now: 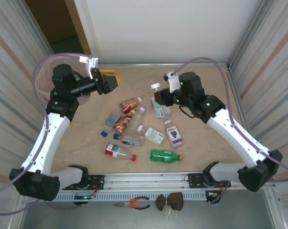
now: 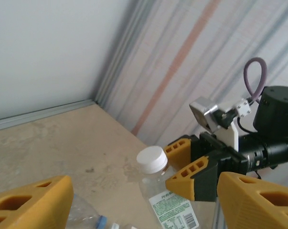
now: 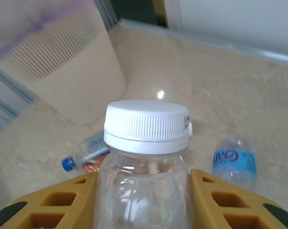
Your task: Put the plastic bottles in the bin
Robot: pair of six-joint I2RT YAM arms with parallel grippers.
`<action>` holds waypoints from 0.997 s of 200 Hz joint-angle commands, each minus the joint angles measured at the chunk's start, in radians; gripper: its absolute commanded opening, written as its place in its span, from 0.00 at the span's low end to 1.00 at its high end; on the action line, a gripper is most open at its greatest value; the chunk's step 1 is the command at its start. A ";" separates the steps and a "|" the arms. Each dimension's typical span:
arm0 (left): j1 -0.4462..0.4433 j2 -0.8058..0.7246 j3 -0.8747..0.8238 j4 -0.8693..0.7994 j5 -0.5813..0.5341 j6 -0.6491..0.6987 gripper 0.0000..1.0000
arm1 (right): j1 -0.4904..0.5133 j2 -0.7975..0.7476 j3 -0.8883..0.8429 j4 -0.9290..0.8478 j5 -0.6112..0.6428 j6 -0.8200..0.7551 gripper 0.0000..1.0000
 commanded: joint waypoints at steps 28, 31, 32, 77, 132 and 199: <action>-0.141 0.038 0.080 0.078 0.104 0.127 0.81 | -0.001 -0.177 -0.086 0.243 -0.131 0.007 0.37; -0.149 0.040 0.081 0.077 0.108 0.134 0.81 | -0.001 -0.186 -0.090 0.254 -0.139 0.008 0.37; -0.152 0.040 0.081 0.077 0.110 0.135 0.81 | -0.002 -0.189 -0.090 0.257 -0.141 0.007 0.37; -0.261 0.056 0.087 0.053 0.130 0.199 0.84 | 0.004 -0.279 -0.136 0.379 -0.224 0.032 0.37; -0.339 0.131 0.114 0.061 0.215 0.213 0.82 | 0.026 -0.321 -0.144 0.463 -0.277 0.064 0.37; -0.413 0.157 0.123 0.112 0.266 0.253 0.62 | 0.039 -0.354 -0.148 0.517 -0.274 0.109 0.38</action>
